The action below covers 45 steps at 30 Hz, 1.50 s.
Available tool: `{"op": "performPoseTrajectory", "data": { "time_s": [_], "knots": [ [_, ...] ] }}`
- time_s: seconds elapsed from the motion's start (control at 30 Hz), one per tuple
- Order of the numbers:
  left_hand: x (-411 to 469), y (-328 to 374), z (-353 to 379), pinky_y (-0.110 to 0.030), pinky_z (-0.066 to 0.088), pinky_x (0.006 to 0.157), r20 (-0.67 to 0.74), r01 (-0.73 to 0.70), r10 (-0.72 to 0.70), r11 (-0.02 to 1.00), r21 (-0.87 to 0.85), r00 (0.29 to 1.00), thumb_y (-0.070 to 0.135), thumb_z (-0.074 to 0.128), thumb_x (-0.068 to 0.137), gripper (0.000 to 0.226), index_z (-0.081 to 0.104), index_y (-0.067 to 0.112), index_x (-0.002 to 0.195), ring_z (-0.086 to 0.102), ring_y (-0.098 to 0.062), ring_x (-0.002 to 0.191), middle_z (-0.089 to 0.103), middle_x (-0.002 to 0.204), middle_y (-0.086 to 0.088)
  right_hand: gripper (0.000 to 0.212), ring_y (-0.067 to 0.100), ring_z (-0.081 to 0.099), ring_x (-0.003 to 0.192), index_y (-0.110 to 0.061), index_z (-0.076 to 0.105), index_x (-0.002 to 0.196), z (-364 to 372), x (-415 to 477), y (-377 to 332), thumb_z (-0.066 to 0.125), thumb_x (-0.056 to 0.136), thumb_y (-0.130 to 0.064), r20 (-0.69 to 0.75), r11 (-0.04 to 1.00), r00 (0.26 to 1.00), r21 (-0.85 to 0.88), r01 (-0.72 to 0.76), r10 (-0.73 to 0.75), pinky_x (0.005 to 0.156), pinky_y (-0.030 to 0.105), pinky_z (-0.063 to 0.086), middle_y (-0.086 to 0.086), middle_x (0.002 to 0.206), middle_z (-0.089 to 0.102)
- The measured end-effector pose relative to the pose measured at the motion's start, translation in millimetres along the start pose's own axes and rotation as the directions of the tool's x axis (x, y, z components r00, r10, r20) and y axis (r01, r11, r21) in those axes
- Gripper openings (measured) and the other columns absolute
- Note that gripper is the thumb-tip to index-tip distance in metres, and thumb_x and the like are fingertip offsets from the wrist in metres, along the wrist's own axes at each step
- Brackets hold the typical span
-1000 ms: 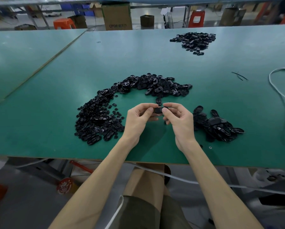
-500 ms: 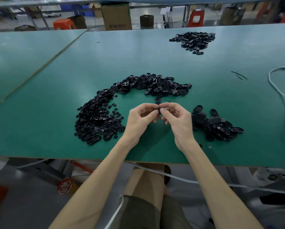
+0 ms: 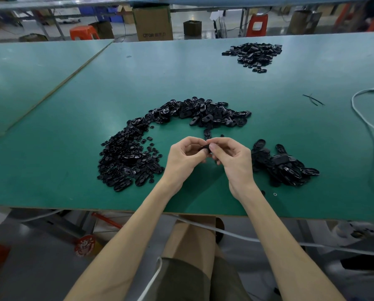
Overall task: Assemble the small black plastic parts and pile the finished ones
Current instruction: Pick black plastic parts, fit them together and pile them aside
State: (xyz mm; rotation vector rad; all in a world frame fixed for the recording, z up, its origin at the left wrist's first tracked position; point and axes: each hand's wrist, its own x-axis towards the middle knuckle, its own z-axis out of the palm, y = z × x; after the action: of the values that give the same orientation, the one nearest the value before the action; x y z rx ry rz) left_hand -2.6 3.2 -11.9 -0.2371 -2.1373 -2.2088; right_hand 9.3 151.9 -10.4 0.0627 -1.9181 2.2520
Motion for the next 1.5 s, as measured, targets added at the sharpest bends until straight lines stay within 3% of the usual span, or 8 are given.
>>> {"op": "performPoseTrajectory", "data": {
  "time_s": [0.13, 0.37, 0.5, 0.73, 1.13, 1.33, 1.5],
  "knots": [
    [0.3, -1.5, -0.7, -0.023, 0.056, 0.076, -0.023, 0.006, -0.005, 0.999, 0.045, 1.000, 0.001, 0.072, 0.087, 0.016, 0.072, 0.016, 0.094, 0.072, -0.014, 0.080, 0.078, 0.088, -0.006, 0.013, 0.003, 0.062, 0.065, -0.003, 0.076, 0.100, 1.0, -0.2, 0.1, 0.068, 0.094, 0.005, 0.024, 1.000, 1.000, -0.026, 0.007, -0.006, 0.060, 0.016, 0.046, -0.006, 0.076, 0.073],
    [1.0, -2.1, -0.2, -0.033, 0.061, 0.085, -0.072, 0.004, 0.001, 0.998, 0.063, 0.997, -0.004, 0.071, 0.085, 0.016, 0.072, 0.009, 0.094, 0.076, -0.023, 0.086, 0.078, 0.090, -0.011, 0.015, 0.001, 0.059, 0.063, -0.015, 0.076, 0.098, 3.3, -0.2, 1.3, 0.066, 0.098, -0.003, 0.035, 0.989, 0.999, -0.143, 0.024, -0.019, 0.058, 0.020, 0.046, -0.012, 0.072, 0.071],
    [0.6, -1.4, -0.1, -0.024, 0.058, 0.078, -0.063, 0.016, -0.012, 0.998, 0.058, 0.998, -0.003, 0.073, 0.085, 0.016, 0.073, 0.009, 0.095, 0.076, -0.019, 0.082, 0.078, 0.088, -0.008, 0.015, 0.003, 0.056, 0.062, -0.015, 0.076, 0.098, 2.3, -0.2, 1.1, 0.066, 0.099, -0.004, 0.018, 0.990, 1.000, -0.143, 0.013, -0.010, 0.057, 0.019, 0.046, -0.010, 0.072, 0.070],
    [-0.9, 1.5, -1.5, -0.020, 0.055, 0.074, 0.010, -0.009, 0.010, 1.000, -0.007, 1.000, 0.000, 0.077, 0.088, 0.014, 0.074, 0.002, 0.102, 0.071, -0.013, 0.072, 0.078, 0.083, -0.005, 0.011, 0.010, 0.060, 0.067, -0.014, 0.073, 0.104, 1.7, 1.0, 2.4, 0.064, 0.101, -0.009, -0.069, 0.995, 0.998, -0.101, 0.001, -0.008, 0.061, 0.024, 0.049, -0.008, 0.073, 0.068],
    [-0.7, 1.3, -0.9, -0.024, 0.056, 0.076, -0.067, -0.008, 0.007, 1.000, -0.014, 0.998, -0.003, 0.073, 0.090, 0.011, 0.074, 0.000, 0.101, 0.069, -0.016, 0.072, 0.075, 0.080, -0.007, 0.010, 0.009, 0.062, 0.066, -0.018, 0.074, 0.098, 2.7, 1.1, 0.3, 0.069, 0.098, -0.009, -0.050, 0.992, 0.999, -0.128, 0.002, -0.008, 0.060, 0.024, 0.051, -0.005, 0.080, 0.075],
    [-0.4, 6.0, 2.6, -0.029, 0.058, 0.078, -0.072, -0.057, 0.058, 0.998, 0.018, 0.996, 0.001, 0.075, 0.090, 0.012, 0.073, 0.003, 0.102, 0.069, -0.019, 0.076, 0.078, 0.092, -0.011, 0.017, 0.011, 0.065, 0.069, -0.017, 0.072, 0.102, 3.3, 1.5, 0.8, 0.057, 0.105, -0.009, -0.104, 0.994, 0.995, -0.108, -0.018, 0.007, 0.062, 0.026, 0.052, 0.005, 0.088, 0.075],
    [9.0, 30.8, 18.2, -0.030, 0.056, 0.073, -0.033, -0.096, 0.100, 0.991, 0.097, 0.994, 0.001, 0.076, 0.088, 0.013, 0.076, 0.011, 0.096, 0.069, -0.012, 0.081, 0.076, 0.090, -0.004, 0.018, 0.005, 0.060, 0.061, -0.020, 0.071, 0.094, 6.7, 1.6, 0.6, 0.060, 0.102, -0.008, -0.064, 0.977, 0.998, -0.208, -0.037, 0.024, 0.062, 0.025, 0.048, -0.008, 0.071, 0.071]
  ]
}}
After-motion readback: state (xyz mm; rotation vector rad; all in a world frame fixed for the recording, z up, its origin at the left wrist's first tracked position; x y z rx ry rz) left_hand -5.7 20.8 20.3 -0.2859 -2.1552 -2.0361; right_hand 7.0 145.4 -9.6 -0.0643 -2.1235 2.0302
